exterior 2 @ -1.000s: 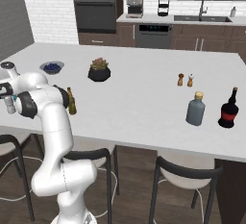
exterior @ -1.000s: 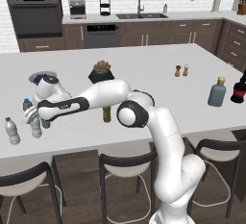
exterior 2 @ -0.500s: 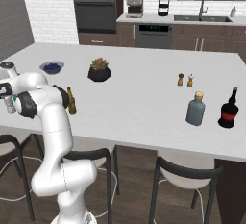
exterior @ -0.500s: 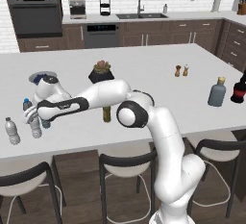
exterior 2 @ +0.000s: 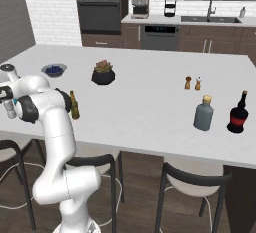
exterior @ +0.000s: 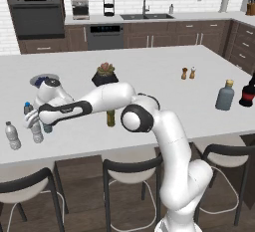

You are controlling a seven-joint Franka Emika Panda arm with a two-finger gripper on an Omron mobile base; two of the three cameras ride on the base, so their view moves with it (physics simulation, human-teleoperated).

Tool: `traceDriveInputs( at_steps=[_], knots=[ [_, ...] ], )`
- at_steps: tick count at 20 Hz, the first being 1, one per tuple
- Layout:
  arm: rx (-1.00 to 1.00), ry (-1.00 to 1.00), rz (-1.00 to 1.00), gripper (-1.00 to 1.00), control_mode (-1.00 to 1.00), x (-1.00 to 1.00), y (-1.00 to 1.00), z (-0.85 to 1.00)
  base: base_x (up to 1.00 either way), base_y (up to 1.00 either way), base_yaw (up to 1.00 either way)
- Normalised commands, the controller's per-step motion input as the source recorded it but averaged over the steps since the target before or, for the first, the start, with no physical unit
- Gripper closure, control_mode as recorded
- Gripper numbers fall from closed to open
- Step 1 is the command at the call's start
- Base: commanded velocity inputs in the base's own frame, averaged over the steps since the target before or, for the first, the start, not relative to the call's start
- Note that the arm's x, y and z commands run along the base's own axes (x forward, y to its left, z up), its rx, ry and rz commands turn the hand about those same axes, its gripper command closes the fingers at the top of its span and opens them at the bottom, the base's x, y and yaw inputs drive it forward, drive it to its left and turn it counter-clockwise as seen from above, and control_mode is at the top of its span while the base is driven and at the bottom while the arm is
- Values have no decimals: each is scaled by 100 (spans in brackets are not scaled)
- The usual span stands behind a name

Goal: Move the plastic bottles in the middle to the plastics group, and the glass bottles in the middle to the glass group.

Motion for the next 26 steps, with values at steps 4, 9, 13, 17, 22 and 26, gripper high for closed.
traceDriveInputs(
  at_steps=[4, 9, 13, 17, 22, 26],
  knots=[
    [2, -2, -3, -100, -100, -25, -20, 3, 0, 0, 0],
    [9, -7, -11, -100, -100, -60, -61, 4, 0, 0, 0],
    [10, -9, -15, -100, -100, -63, -76, 0, 0, 0, 0],
    [11, -9, -16, -100, -100, -63, -81, 0, 0, 0, 0],
    [9, -2, -19, -100, -100, -49, -92, 13, 0, 0, 0],
    [9, 3, -20, -100, -100, -20, -98, 69, 0, 0, 0]
  ],
)
